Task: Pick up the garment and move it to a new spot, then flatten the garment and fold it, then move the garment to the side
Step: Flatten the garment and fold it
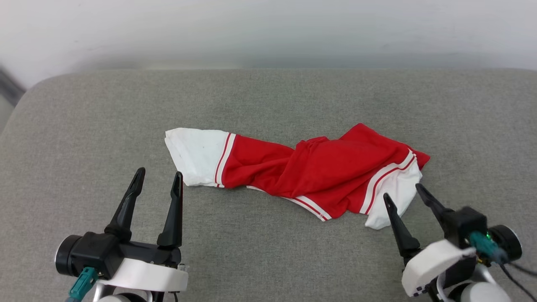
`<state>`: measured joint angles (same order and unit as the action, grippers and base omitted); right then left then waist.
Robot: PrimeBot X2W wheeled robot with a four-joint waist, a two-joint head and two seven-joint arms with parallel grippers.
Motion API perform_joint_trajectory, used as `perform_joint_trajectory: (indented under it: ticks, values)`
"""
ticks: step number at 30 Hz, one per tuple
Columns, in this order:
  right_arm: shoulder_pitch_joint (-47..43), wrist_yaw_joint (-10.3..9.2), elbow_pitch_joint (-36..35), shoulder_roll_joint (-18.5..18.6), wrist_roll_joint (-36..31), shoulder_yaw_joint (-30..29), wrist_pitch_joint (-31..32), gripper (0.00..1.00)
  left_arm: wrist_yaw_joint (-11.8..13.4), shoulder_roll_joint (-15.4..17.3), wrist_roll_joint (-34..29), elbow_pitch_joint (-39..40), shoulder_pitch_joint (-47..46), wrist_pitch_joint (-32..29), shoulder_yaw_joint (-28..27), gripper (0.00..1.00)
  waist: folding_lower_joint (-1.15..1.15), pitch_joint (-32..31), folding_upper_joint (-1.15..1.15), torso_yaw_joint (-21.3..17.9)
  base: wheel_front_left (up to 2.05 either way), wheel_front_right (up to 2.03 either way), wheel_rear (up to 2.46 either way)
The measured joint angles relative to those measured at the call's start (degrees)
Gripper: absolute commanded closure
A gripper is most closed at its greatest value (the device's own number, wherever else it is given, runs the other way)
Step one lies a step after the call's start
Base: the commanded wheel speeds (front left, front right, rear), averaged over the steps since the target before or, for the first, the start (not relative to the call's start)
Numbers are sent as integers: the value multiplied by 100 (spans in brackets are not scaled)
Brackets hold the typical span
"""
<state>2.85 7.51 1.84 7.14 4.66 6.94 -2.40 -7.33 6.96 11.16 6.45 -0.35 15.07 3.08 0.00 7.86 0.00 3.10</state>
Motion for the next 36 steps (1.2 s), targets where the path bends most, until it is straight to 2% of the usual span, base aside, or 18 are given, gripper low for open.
perform_joint_trajectory:
  ticks: [5, 8, 11, 15, 25, 26, 27, 32, 36]
  values:
    - [269, 0, -134, 821, 645, 584, 2071, 0, -4, -33, -2, -1, -47, 0, 9, 0, 0, 144, 0, 79, 0, 0, 0]
    - [430, 0, -249, 1063, 1007, 710, 3080, 0, -5, -43, 0, 0, -142, 0, 89, 0, 0, 248, 0, 147, 0, 0, 0]
    - [644, -1, -283, 1200, 1151, 722, 3742, 0, -7, -56, 2, -7, -248, 0, 185, 0, 0, 360, 0, 257, 0, 0, 0]
    - [844, 0, -140, 1299, 1076, 747, 4149, 0, -7, -76, 12, -33, -354, 0, 233, 0, 0, 504, 0, 453, 0, 0, 0]
    - [954, -1, 492, 1377, 900, 781, 4403, 0, -7, -104, 43, -62, -436, 0, 168, 0, 0, 745, 0, 832, 0, 0, 0]
    - [956, -1, 525, 1380, 901, 788, 4399, 60, -7, -109, 46, -66, -436, 0, 158, 0, 0, 737, 0, 827, 0, 0, 0]
    - [957, -1, 553, 1391, 904, 805, 4377, 100, -7, -114, 46, -76, -435, 0, 140, 0, 0, 726, 0, 815, 0, 0, 0]
    - [837, 4, 591, 1501, 916, 703, 4276, 100, -7, -126, 46, -110, -434, 0, 96, 0, 0, 627, 0, 668, 0, 0, 0]
    - [553, 4, 455, 1689, 944, 391, 4268, 100, -7, -132, 44, -129, -423, 0, 64, 0, 0, 520, 0, 492, 0, 0, 0]
